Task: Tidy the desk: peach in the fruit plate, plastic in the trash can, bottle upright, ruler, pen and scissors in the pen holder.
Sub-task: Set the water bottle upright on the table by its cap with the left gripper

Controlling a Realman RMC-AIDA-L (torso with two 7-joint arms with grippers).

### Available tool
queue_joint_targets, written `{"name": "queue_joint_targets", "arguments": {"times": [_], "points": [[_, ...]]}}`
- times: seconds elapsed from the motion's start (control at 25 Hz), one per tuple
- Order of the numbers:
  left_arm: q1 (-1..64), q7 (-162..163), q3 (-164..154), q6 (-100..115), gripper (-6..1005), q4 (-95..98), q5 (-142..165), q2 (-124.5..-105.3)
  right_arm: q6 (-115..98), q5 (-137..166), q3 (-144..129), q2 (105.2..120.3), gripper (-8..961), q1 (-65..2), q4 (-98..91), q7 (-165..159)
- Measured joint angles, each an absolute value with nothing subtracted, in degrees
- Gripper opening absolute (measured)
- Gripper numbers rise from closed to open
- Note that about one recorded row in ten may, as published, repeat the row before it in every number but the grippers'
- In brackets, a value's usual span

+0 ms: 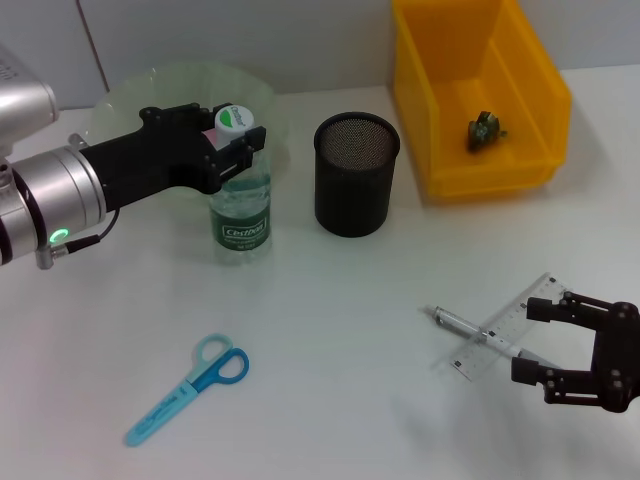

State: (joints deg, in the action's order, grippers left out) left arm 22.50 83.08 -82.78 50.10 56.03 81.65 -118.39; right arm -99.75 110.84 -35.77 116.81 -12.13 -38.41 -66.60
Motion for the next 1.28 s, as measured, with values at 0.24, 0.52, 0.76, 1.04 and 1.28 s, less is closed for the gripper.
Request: {"name": "queue_joint_targets", "arguments": {"times": [0.24,0.52,0.76,1.04,1.28], "points": [[22.41,82.66,-82.8,50.09,447,55.74,81.41,-118.45,-99.76,110.84,-35.77,116.81,848,-12.39,-38.41,-66.62],[22.43,82.84,-82.74,50.1,448,55.28,81.27,-118.55,-99.76,110.84,-35.77,116.81,848,-12.4,-38.41,-66.62],[22.19,82.7,-82.98,50.28,449,55.62,81.03,-118.69,-99.76,110.84,-35.86,116.81,848,-12.37,-38.33,-66.67],[22.37,82.65,-82.91,51.37,639,55.53,81.06,-118.54,-99.76,110.84,-35.86,116.81,849,-12.27,-38.32,-66.71],[22.31,82.58,-82.81,52.03,722,55.85,81.02,-118.43,-99.76,110.83,-35.86,116.8,849,-12.22,-38.32,-66.71]]}}
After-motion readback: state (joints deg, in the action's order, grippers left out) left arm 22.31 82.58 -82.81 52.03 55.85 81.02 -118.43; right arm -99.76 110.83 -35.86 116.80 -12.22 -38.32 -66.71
